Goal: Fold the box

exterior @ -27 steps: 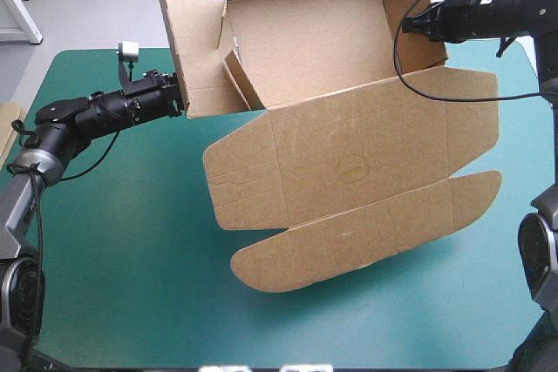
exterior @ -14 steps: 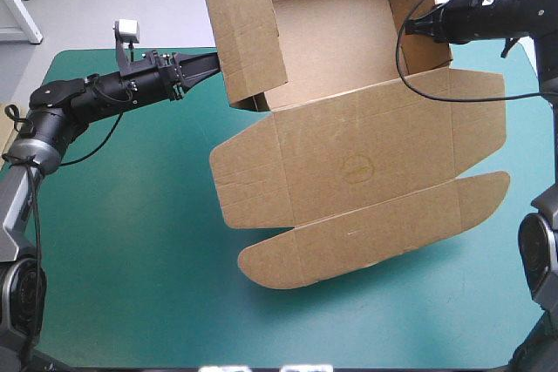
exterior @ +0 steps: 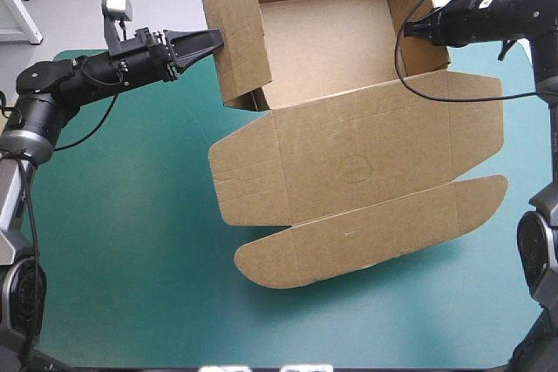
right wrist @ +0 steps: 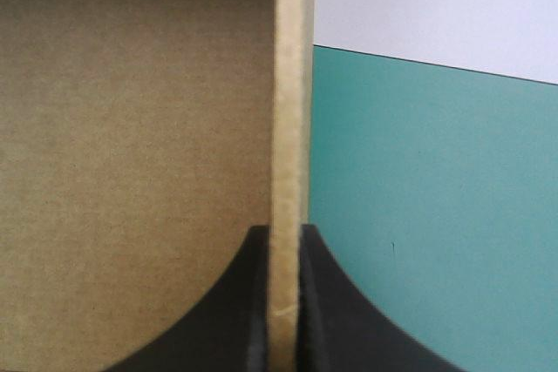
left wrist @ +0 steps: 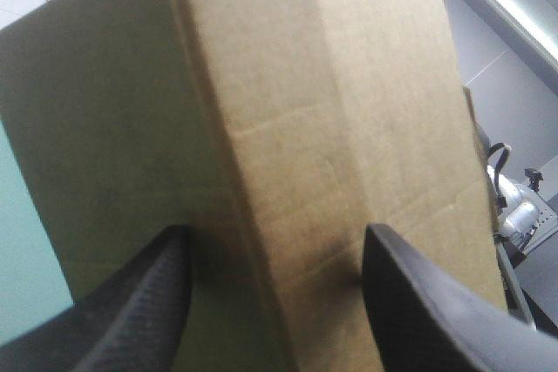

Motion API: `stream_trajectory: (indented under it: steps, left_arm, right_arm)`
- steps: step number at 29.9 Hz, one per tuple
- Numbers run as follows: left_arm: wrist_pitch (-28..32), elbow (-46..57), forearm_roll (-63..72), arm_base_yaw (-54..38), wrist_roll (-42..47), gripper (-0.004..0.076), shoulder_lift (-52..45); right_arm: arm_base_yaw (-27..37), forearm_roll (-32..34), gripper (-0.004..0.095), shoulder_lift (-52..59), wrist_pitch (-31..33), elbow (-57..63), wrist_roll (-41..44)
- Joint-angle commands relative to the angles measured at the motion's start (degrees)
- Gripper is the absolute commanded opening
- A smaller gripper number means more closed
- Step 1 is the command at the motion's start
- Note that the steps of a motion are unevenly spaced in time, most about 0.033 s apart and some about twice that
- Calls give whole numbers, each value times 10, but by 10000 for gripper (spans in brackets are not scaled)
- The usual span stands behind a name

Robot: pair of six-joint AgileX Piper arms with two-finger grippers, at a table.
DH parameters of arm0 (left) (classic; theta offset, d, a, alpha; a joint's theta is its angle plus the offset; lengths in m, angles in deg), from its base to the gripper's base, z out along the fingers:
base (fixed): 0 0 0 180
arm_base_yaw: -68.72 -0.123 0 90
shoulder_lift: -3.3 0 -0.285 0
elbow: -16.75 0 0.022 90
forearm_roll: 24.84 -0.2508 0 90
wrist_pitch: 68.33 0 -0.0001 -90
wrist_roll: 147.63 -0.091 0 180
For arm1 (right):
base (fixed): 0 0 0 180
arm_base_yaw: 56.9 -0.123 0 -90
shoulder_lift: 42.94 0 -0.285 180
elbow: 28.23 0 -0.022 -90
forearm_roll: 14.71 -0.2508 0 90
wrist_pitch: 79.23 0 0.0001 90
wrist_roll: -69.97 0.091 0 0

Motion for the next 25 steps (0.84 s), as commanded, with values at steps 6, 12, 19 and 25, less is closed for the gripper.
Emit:
stream_trajectory:
  steps: [6,12,19,25]
  left_arm:
    - [12,-23,-6,40,16,419,-23]
    - [30,-24,-63,47,43,420,-23]
    - [65,-29,-143,68,63,432,-23]
    - [126,-91,-293,122,129,439,-23]
  right_arm:
    - [-19,-12,-15,15,-40,-14,12]
    - [-19,-13,-14,9,-40,-14,21]
    - [-20,-10,-13,4,-35,-14,37]
    - [-54,59,-13,2,-34,-14,74]
